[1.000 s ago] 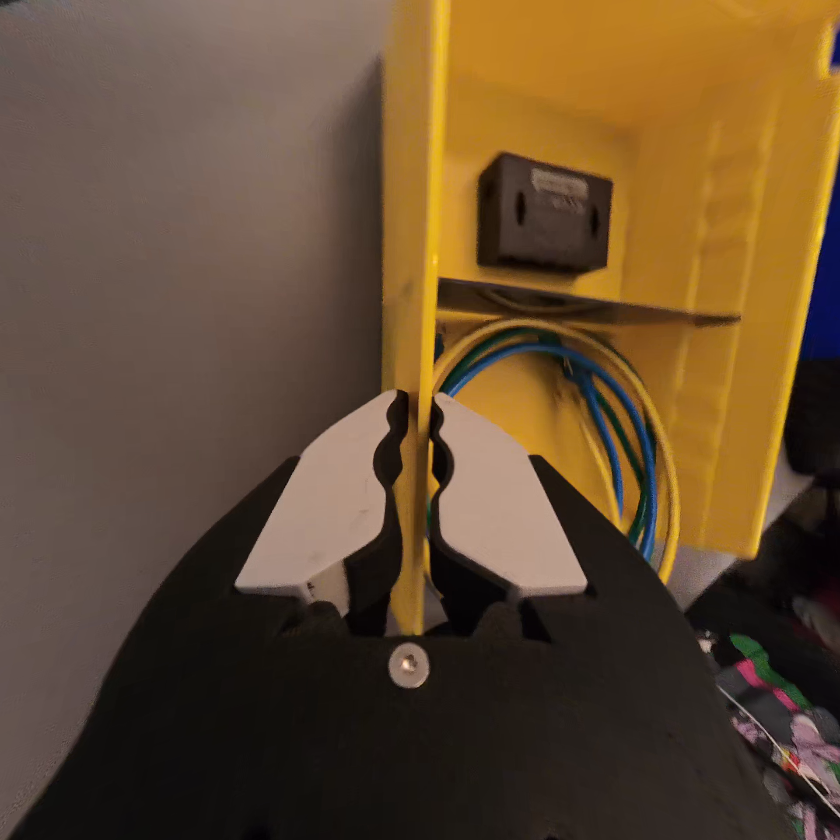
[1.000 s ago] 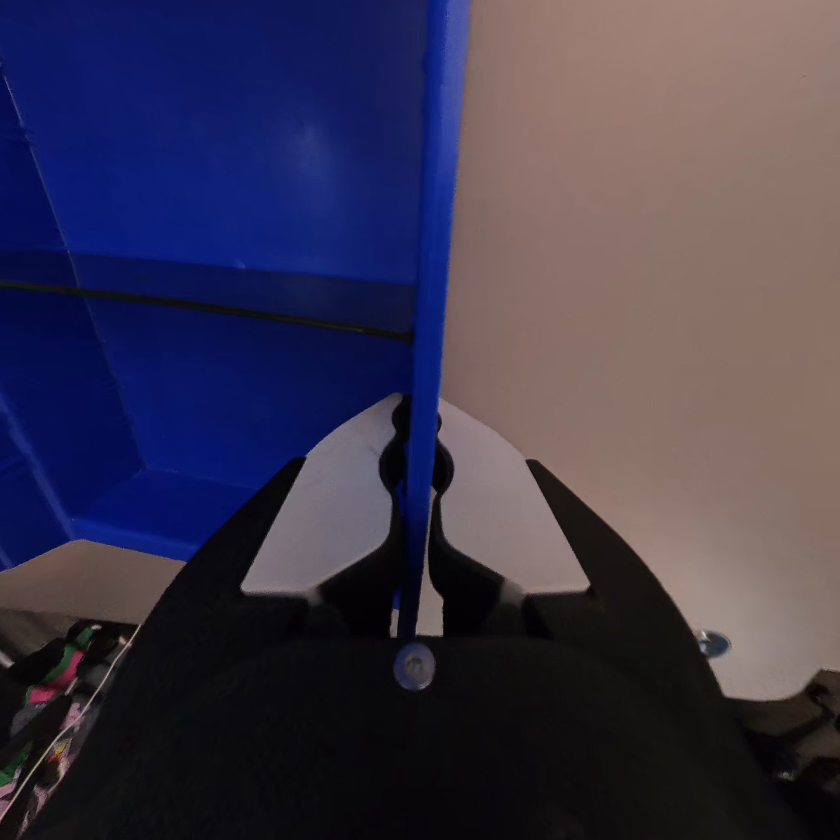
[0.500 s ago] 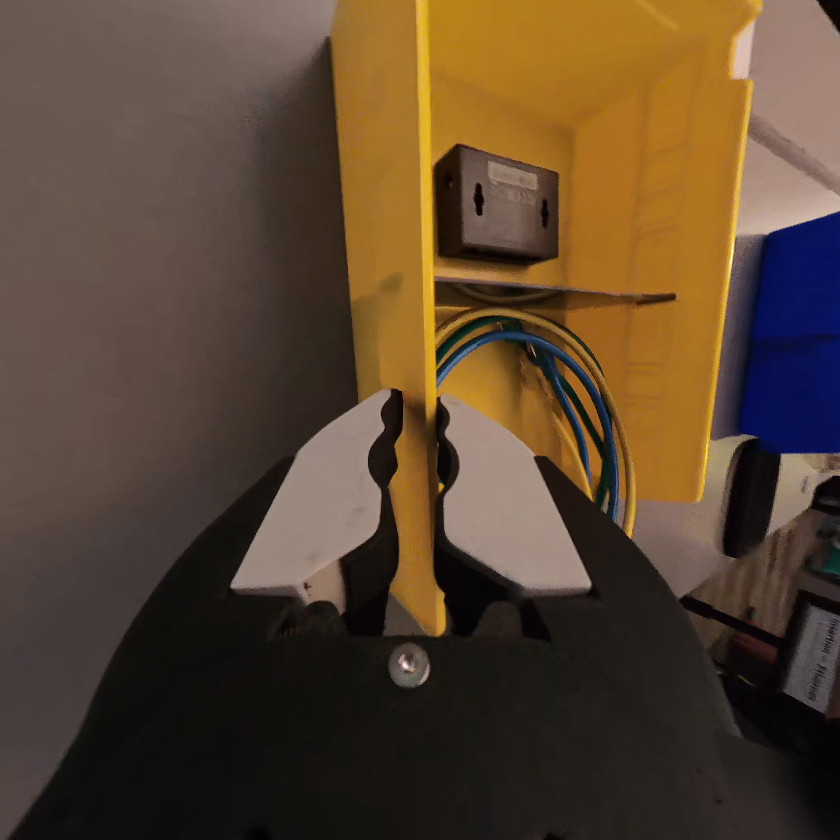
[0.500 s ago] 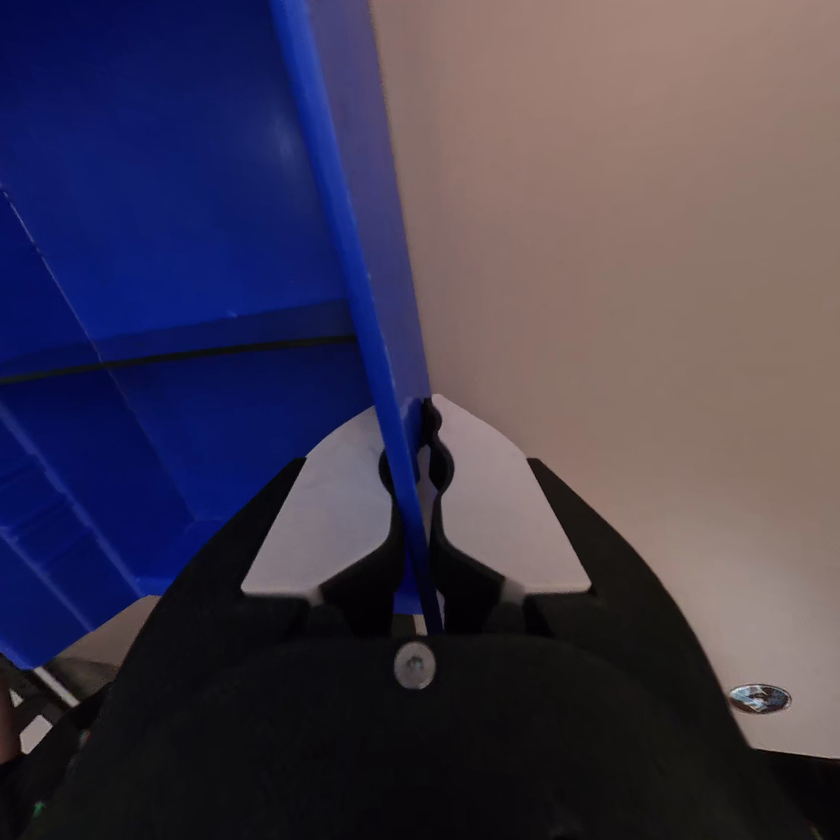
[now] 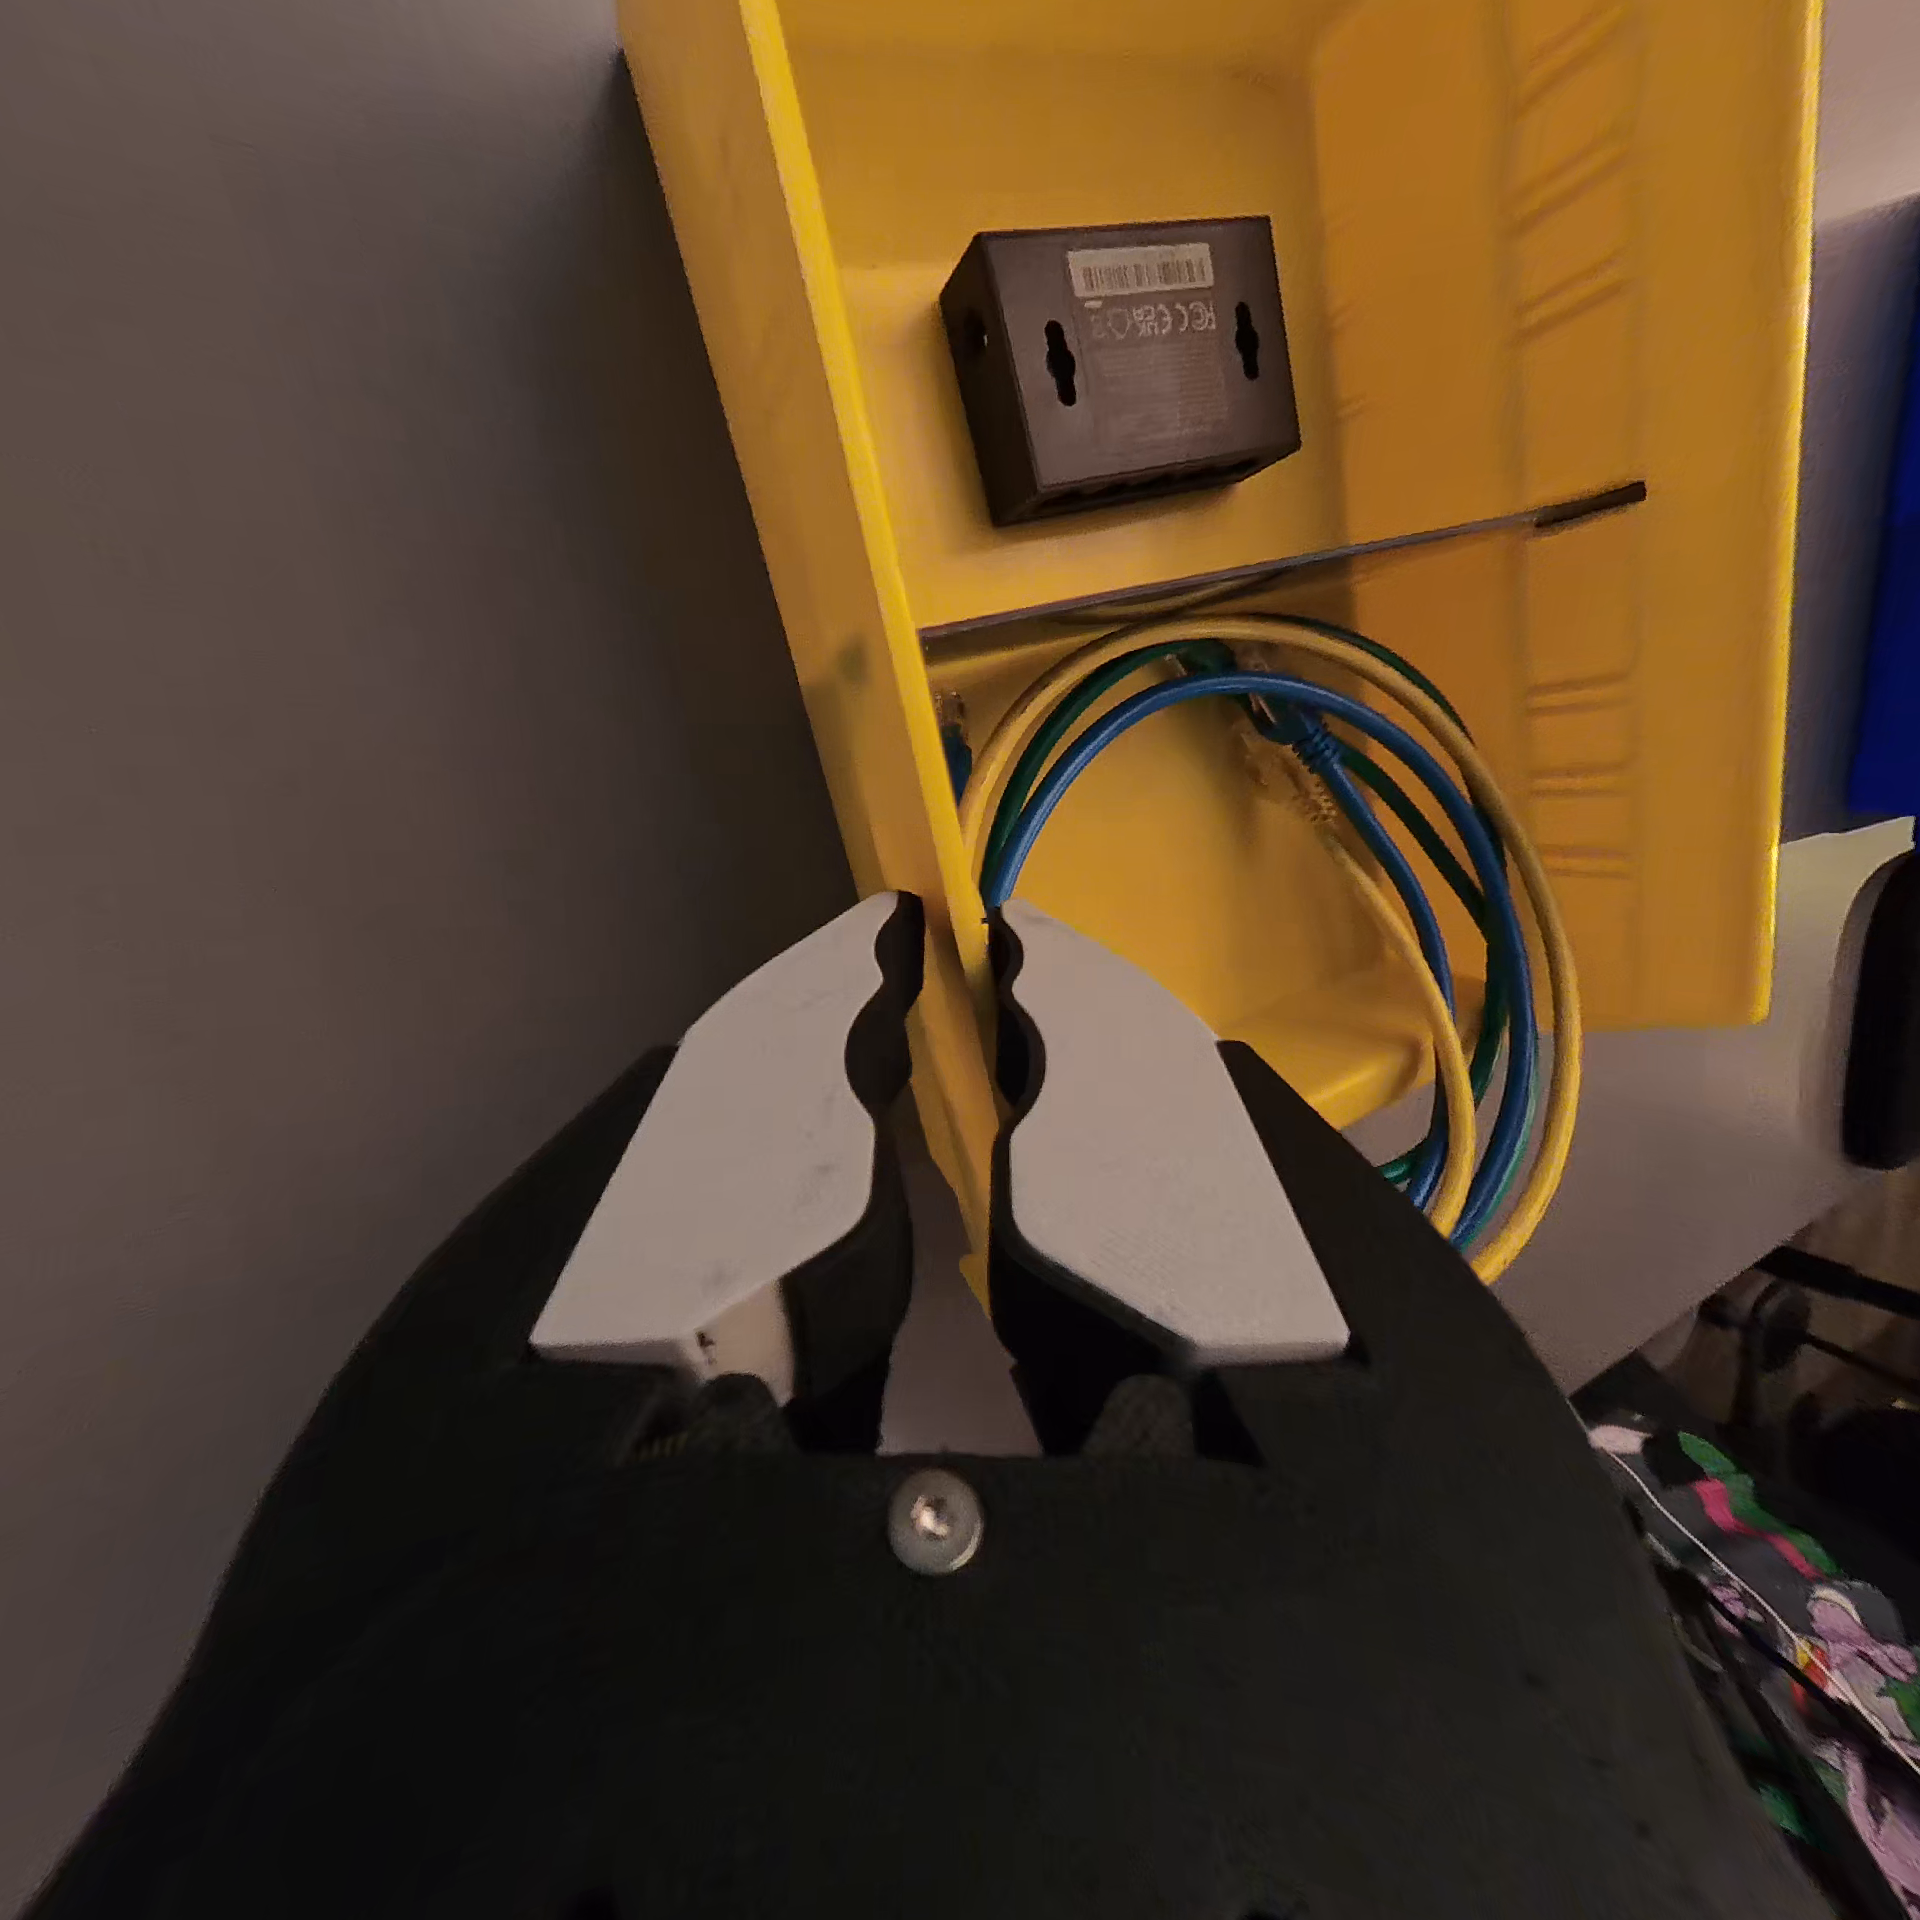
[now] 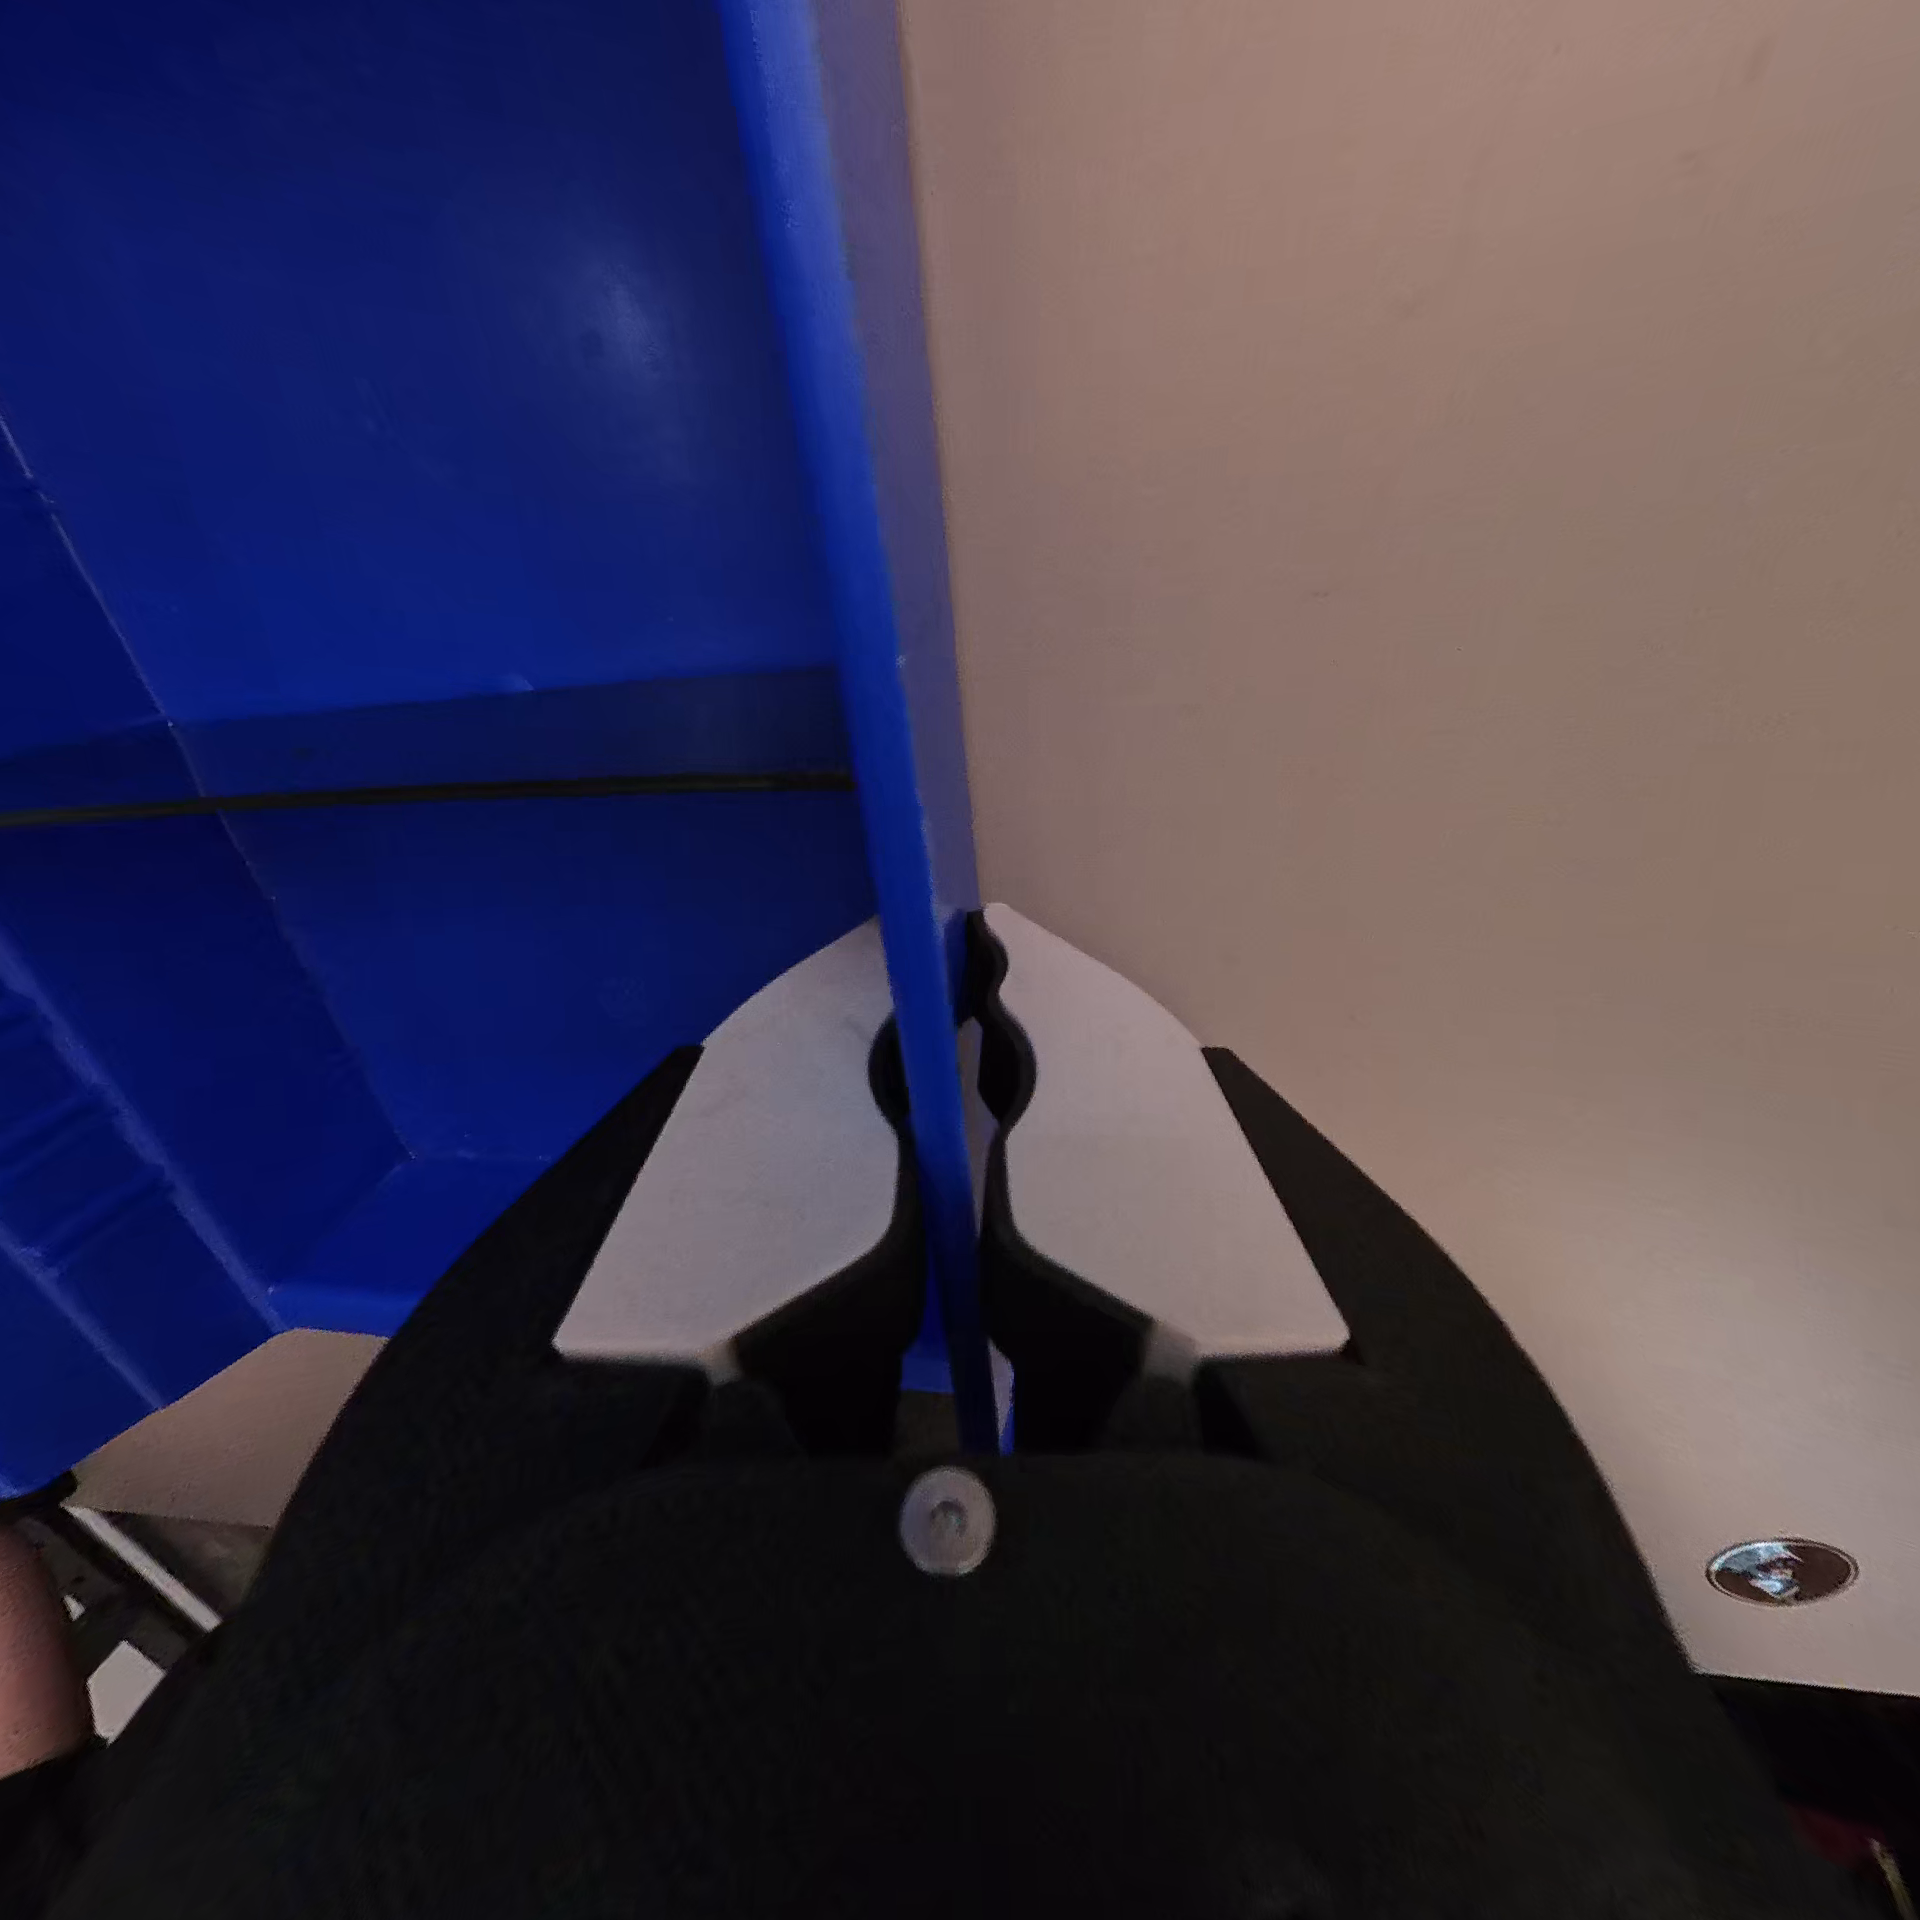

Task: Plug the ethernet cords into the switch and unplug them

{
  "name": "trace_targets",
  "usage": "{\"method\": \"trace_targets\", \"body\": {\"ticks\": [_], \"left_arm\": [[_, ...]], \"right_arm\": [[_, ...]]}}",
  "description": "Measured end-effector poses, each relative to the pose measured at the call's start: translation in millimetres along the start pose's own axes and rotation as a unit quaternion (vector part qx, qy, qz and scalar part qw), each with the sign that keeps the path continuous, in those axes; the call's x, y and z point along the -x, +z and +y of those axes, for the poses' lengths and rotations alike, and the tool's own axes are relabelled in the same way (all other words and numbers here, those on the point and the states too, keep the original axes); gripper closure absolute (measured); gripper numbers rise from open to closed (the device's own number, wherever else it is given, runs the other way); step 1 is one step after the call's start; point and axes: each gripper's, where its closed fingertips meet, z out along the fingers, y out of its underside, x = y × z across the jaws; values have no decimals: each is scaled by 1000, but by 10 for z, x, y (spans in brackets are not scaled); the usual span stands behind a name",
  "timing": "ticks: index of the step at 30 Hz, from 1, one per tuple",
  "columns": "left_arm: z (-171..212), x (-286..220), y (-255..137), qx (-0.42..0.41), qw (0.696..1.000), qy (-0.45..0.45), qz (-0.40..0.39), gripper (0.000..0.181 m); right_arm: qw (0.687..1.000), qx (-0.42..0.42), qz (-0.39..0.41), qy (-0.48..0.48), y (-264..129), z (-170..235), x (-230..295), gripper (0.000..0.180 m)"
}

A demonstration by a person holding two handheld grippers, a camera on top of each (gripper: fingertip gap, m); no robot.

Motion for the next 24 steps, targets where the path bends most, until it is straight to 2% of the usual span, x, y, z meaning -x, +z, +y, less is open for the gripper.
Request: {"method": "trace_targets", "body": {"ticks": [9, 16, 19, 21, 23, 24], "left_arm": [[-29, -49, 30, -3, 1000, 4, 6, 171], [4, -46, 14, 8, 1000, 5, -10, 171], [15, -51, 2, 13, 1000, 10, -15, 171], [24, -69, -57, 11, 1000, 3, -15, 170], [-3, -86, -204, -12, 1000, 7, -27, 159], [-17, -111, -304, -27, 999, 17, -36, 156]], "right_arm": [[1000, 0, 6, 1, 2, -13, 34, 174], [999, -16, 7, -33, -3, -58, 11, 174], [997, -37, 27, -58, -45, -88, -11, 165], [994, -64, 52, -74, -125, -136, -43, 147], [988, -98, 74, -92, -277, -177, -52, 131], [984, -122, 85, -100, -384, -212, -44, 130]]}}
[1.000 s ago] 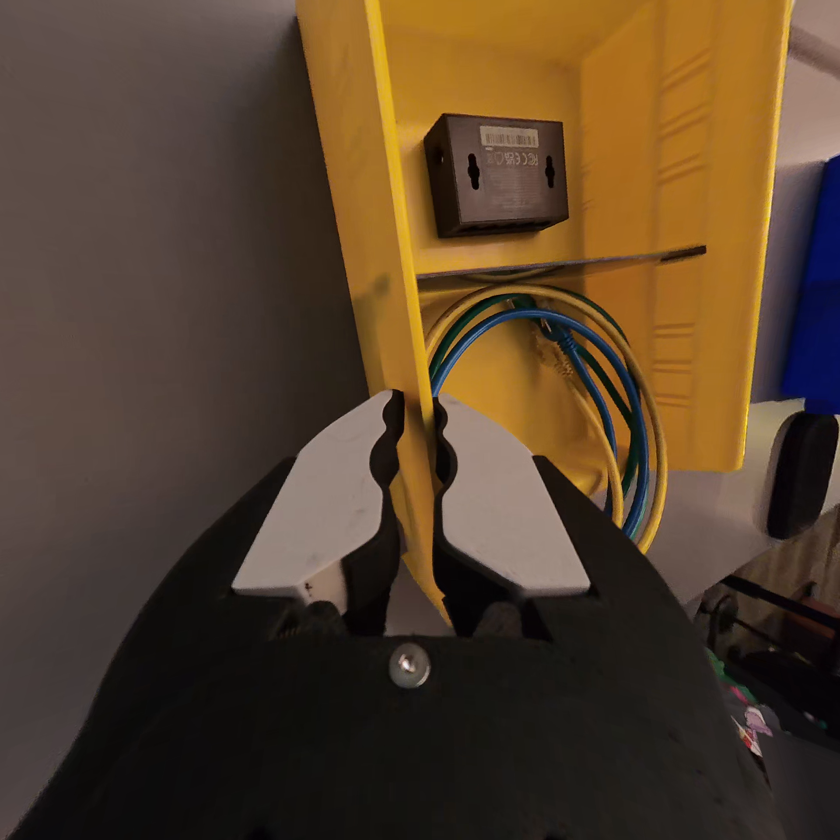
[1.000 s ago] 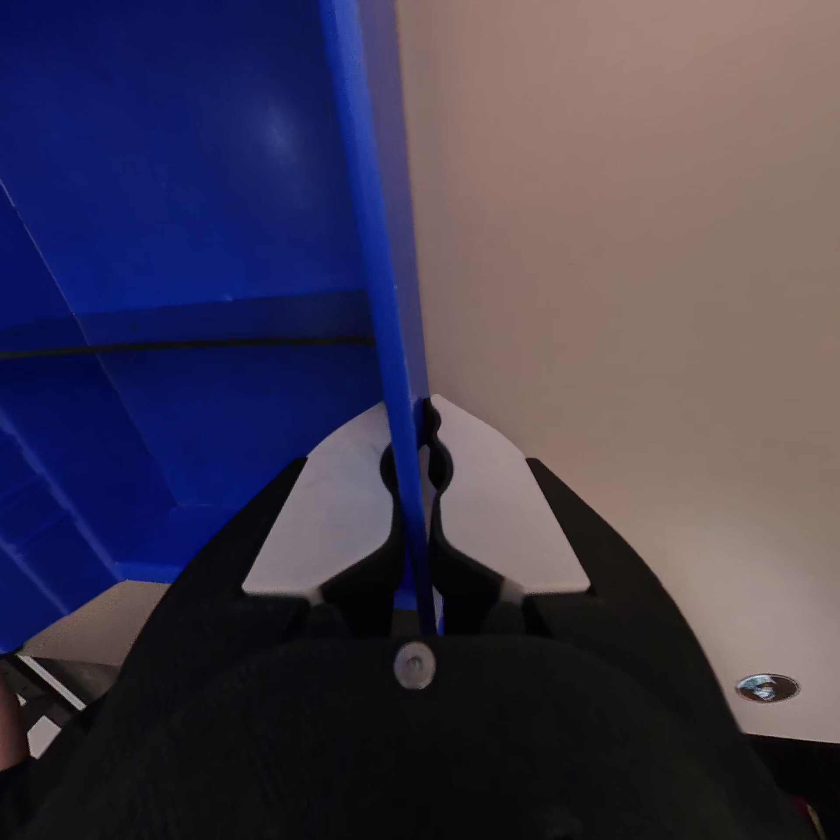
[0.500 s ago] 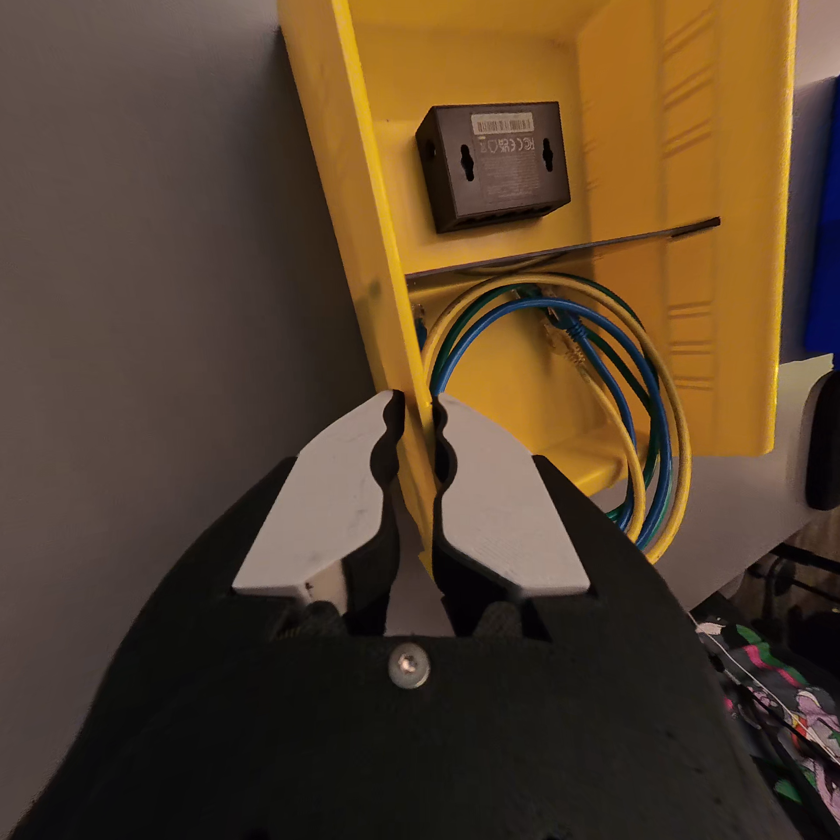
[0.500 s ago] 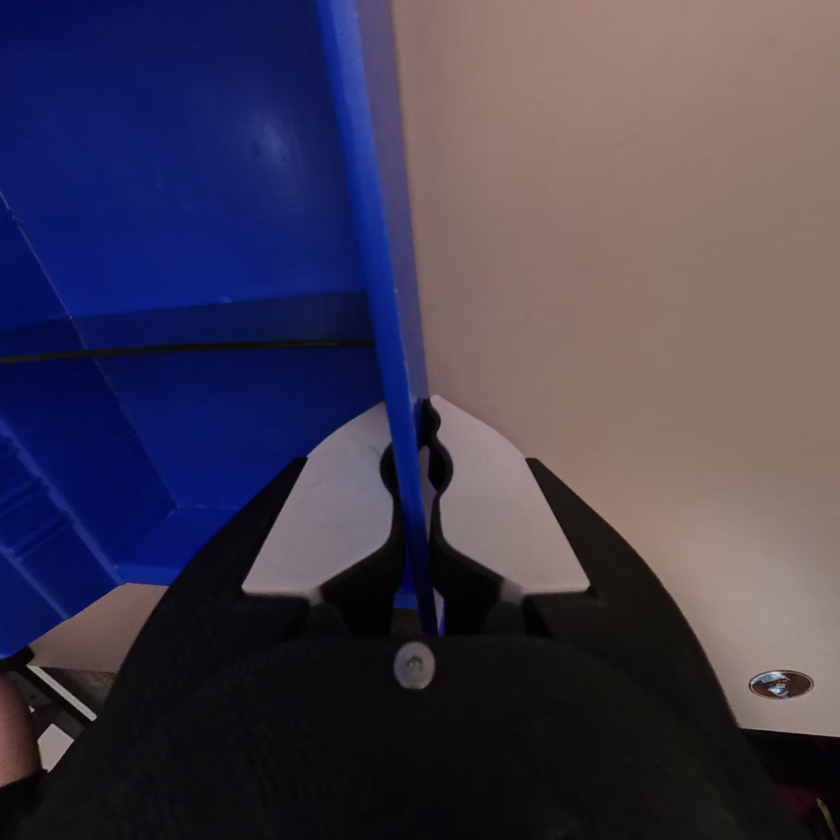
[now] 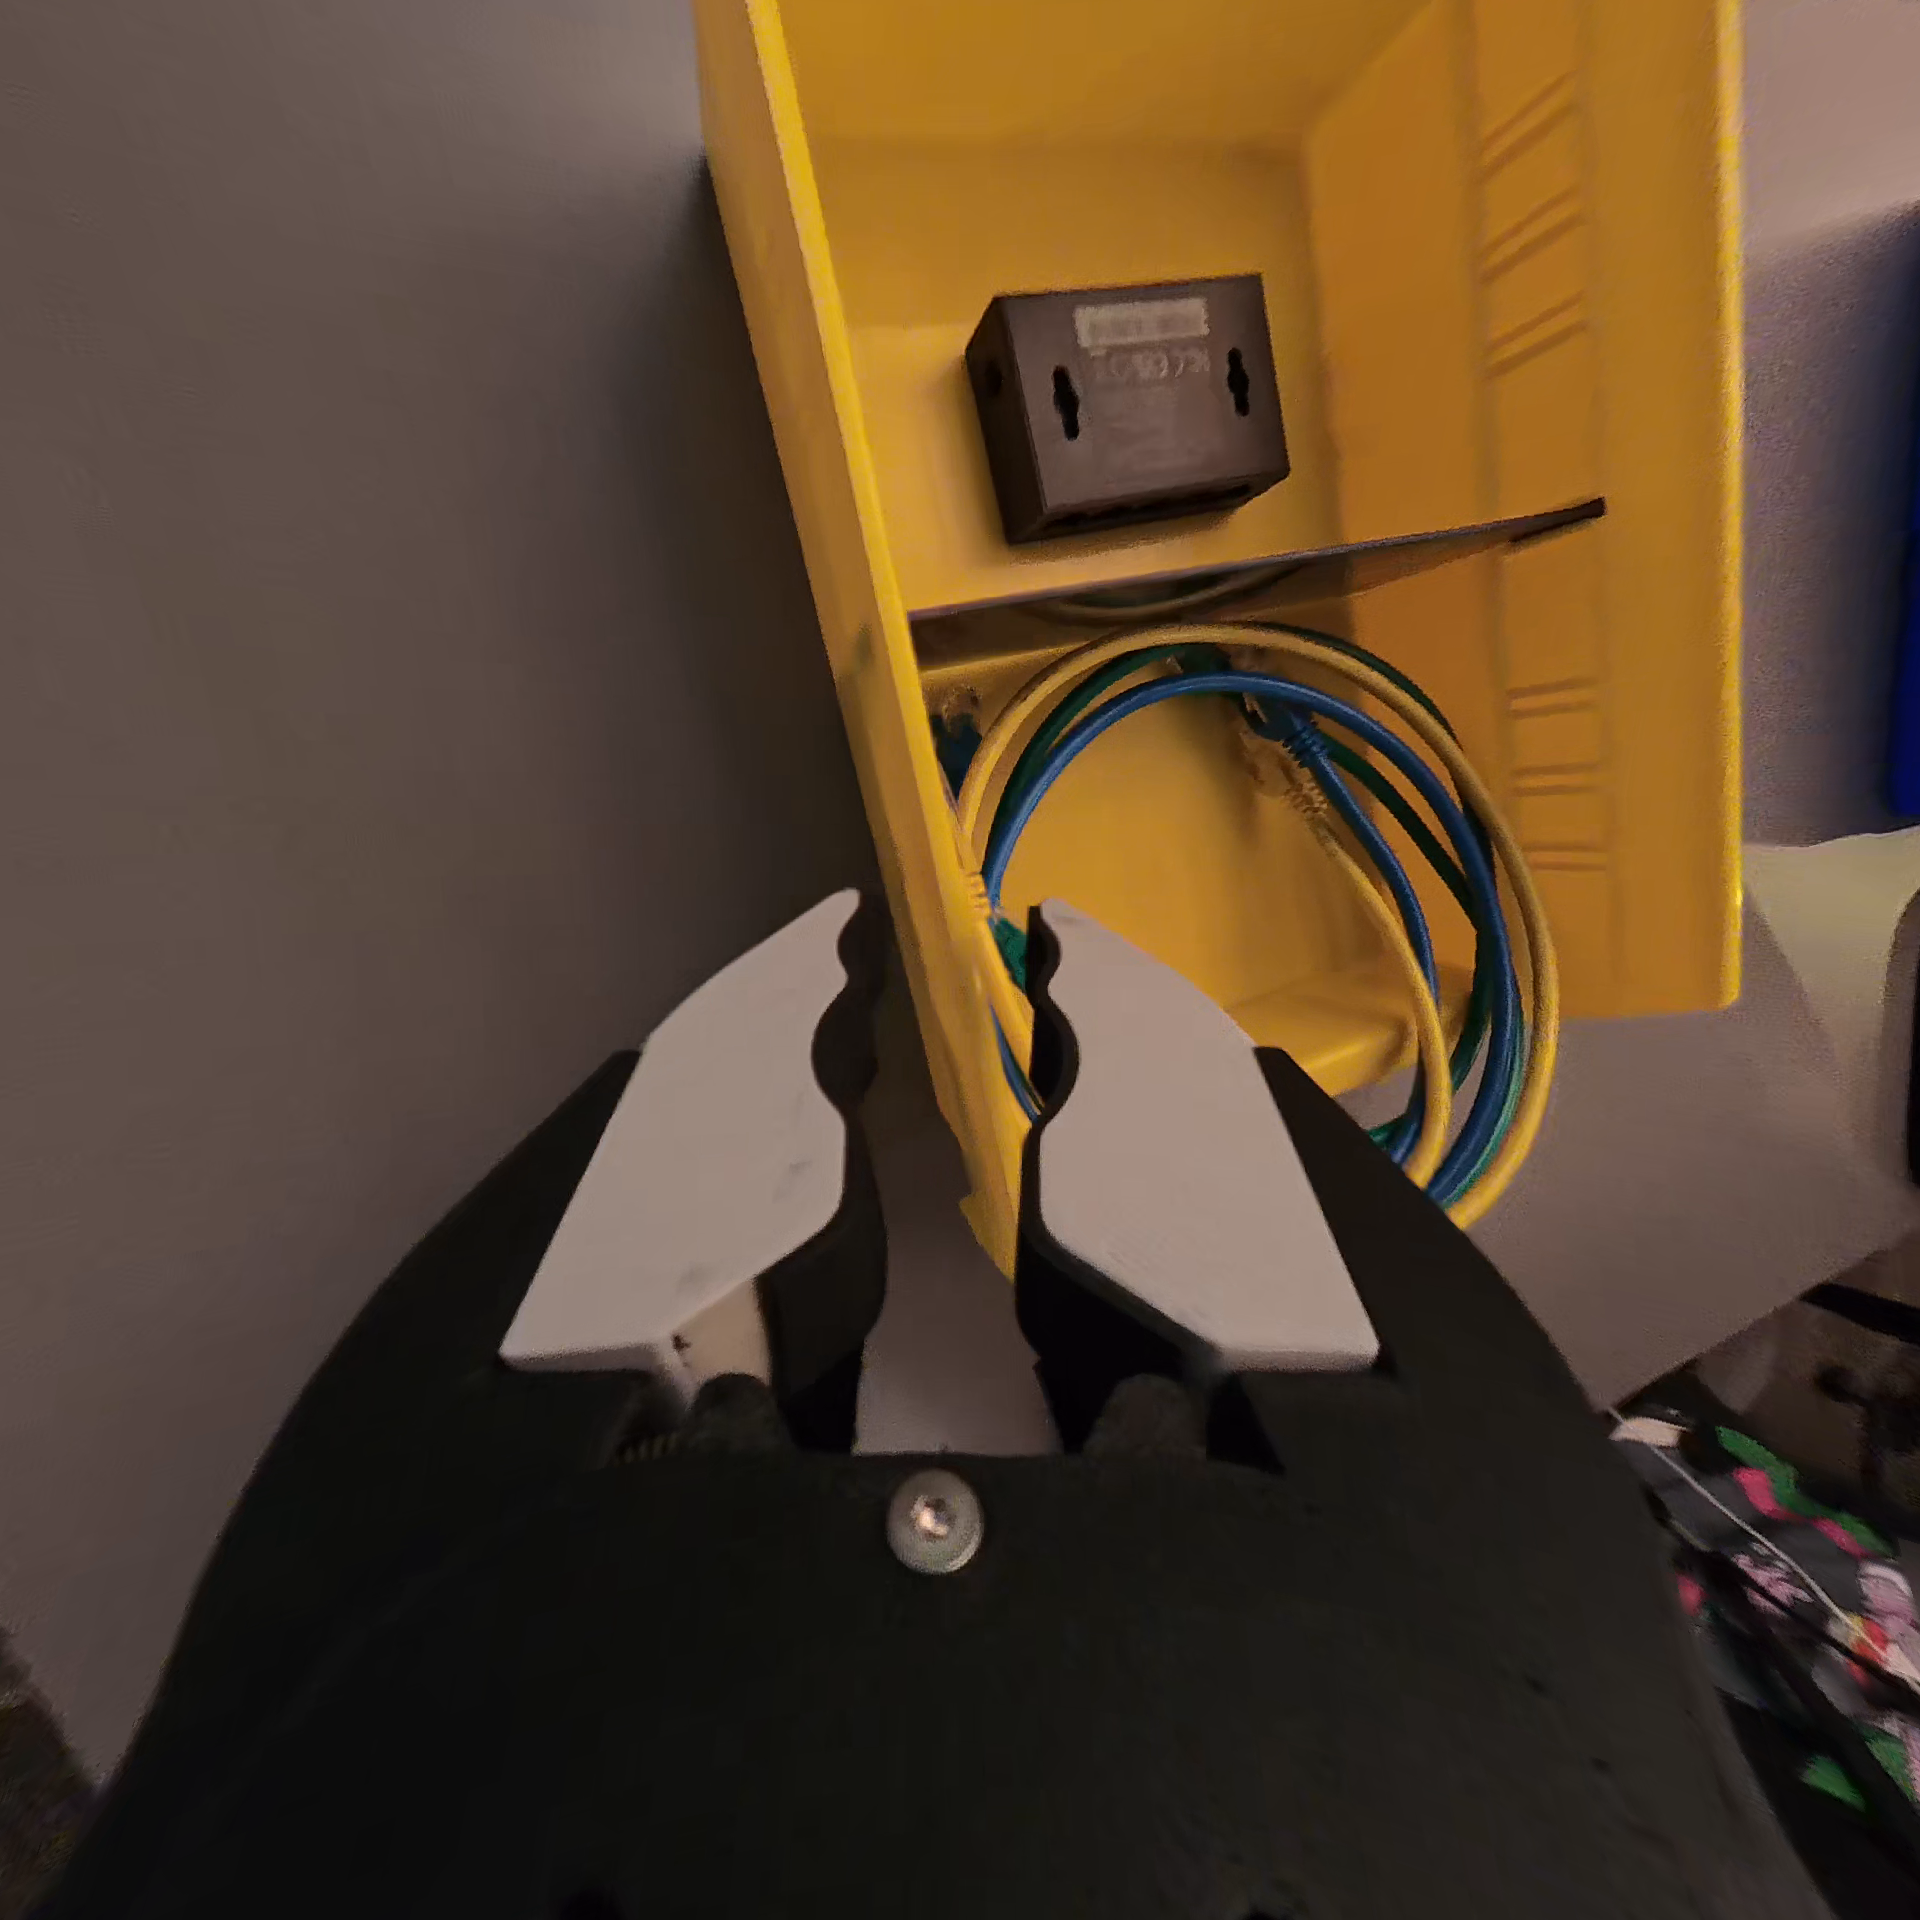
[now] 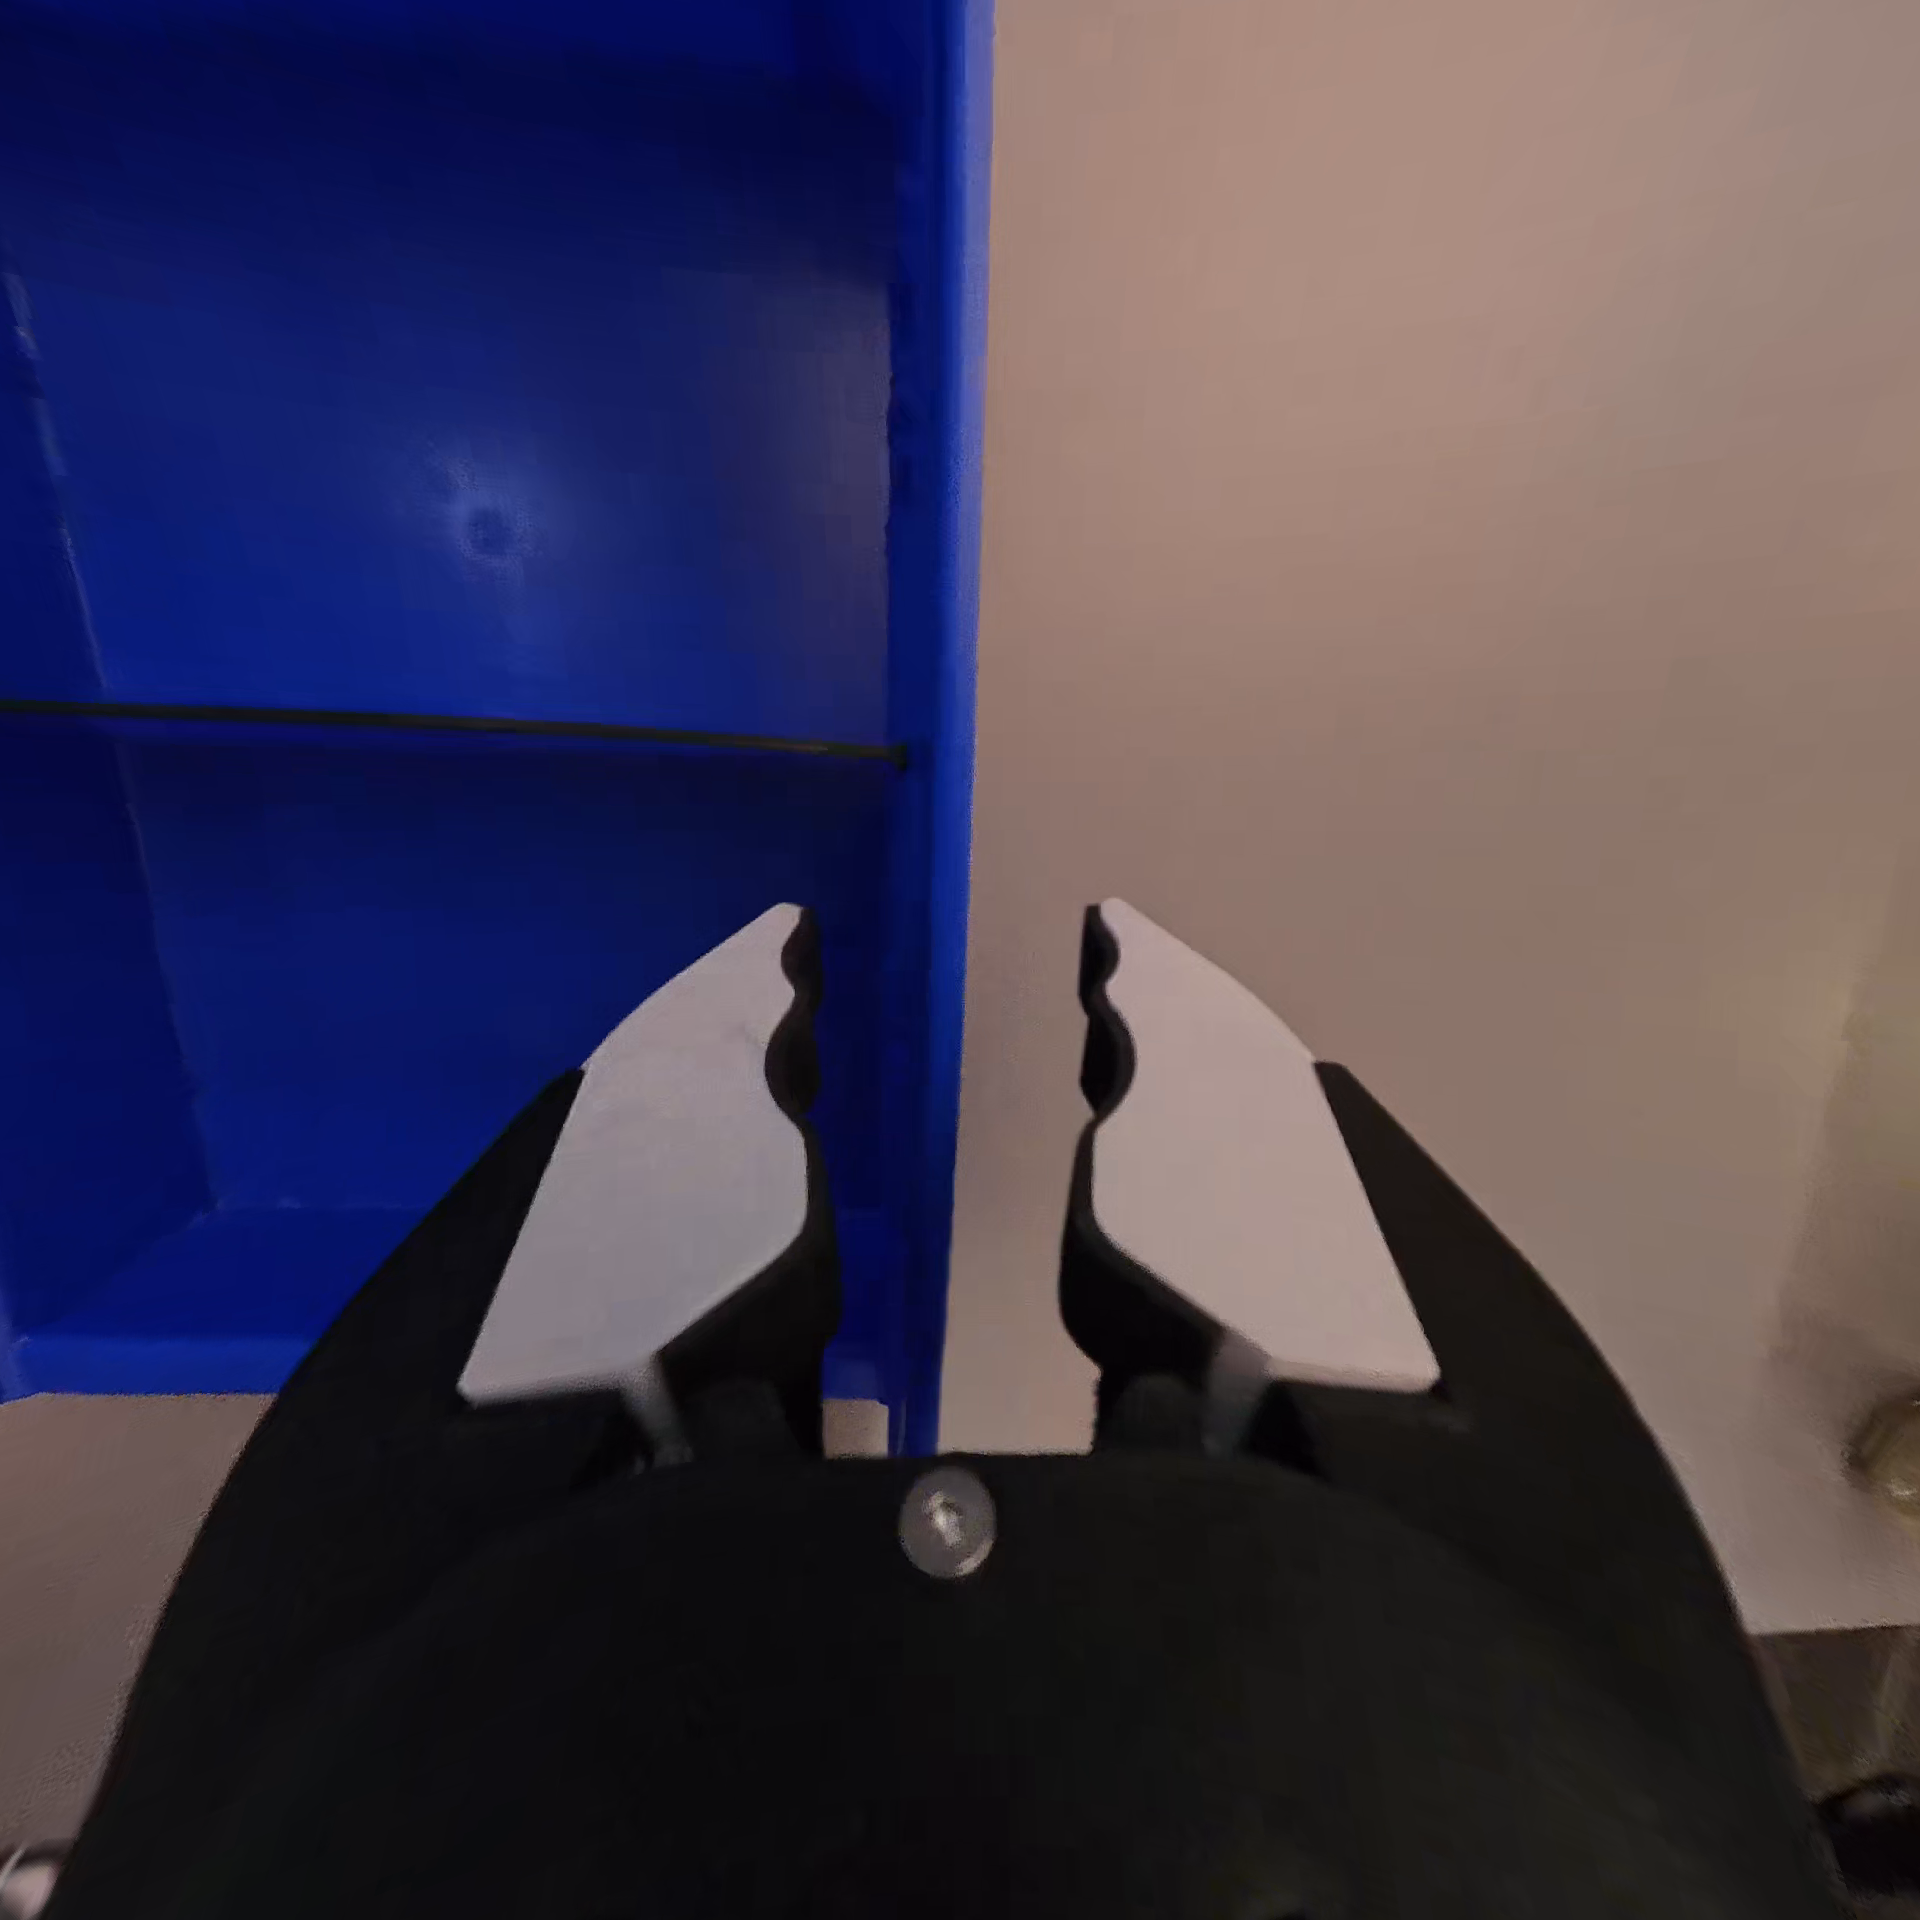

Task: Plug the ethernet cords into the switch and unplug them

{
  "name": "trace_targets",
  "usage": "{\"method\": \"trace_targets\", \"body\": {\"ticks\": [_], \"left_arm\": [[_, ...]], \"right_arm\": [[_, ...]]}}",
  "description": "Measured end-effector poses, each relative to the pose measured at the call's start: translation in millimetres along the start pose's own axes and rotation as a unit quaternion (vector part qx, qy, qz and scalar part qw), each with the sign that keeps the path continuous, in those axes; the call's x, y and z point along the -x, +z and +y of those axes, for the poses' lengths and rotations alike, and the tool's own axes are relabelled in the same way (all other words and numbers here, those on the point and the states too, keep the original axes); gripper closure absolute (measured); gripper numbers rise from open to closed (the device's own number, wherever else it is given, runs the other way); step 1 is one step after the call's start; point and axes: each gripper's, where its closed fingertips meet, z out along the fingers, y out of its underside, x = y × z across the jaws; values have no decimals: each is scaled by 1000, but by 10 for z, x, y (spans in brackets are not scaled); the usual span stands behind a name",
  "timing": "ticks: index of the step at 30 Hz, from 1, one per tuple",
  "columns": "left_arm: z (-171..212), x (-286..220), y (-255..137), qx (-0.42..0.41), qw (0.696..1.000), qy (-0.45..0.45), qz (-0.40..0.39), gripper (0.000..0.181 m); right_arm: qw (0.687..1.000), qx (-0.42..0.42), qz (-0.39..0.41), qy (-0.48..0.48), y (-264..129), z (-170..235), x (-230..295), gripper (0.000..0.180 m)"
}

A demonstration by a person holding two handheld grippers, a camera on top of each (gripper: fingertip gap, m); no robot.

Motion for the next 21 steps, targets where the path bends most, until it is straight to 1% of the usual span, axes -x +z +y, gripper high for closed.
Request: {"method": "trace_targets", "body": {"ticks": [1, 3, 4, 5, 6, 8, 10, 11, 12, 14, 16, 18, 19, 20, 21], "left_arm": [[-20, -64, -106, -16, 1000, 20, -1, 153], [-42, -410, -314, -50, 994, 94, 39, 150], [-27, -634, -406, -63, 986, 138, 65, 149], [-2, -843, -475, -73, 977, 182, 82, 147], [43, -1034, -510, -75, 968, 223, 91, 143], [244, -1352, -454, -39, 948, 299, 105, 134], [486, -1494, -287, 31, 927, 361, 92, 131], [548, -1493, -193, 59, 920, 382, 68, 131], [592, -1491, -102, 80, 914, 395, 48, 134], [650, -1529, 78, 101, 908, 404, 35, 137], [707, -1543, 239, 102, 903, 416, 34, 139], [734, -1452, 341, 102, 901, 422, 6, 138], [759, -1432, 367, 104, 902, 418, 4, 139], [817, -1436, 388, 115, 905, 409, 17, 139], [878, -1417, 412, 130, 907, 400, 25, 139]], "right_arm": [[999, -30, 12, -6, -112, -76, -13, 129], [992, -119, 24, -24, -399, -317, 41, 129], [983, -176, 19, -37, -584, -465, 129, 129], [967, -247, 4, -54, -812, -636, 263, 129], [941, -329, -29, -79, -1091, -808, 463, 129], [868, -477, -85, -111, -1681, -1018, 809, 128], [808, -568, -81, -133, -2033, -1077, 910, 121], [797, -584, -59, -143, -2070, -1105, 878, 121], [815, -560, -28, -150, -1961, -1118, 775, 121], [885, -432, 19, -173, -1455, -1020, 483, 120], [936, -297, 11, -187, -893, -782, 236, 124], [969, -182, -21, -168, -463, -511, 74, 123], [977, -136, -38, -158, -333, -379, 36, 123], [981, -104, -54, -153, -256, -271, 25, 122], [982, -91, -68, -152, -220, -201, 34, 122]]}}
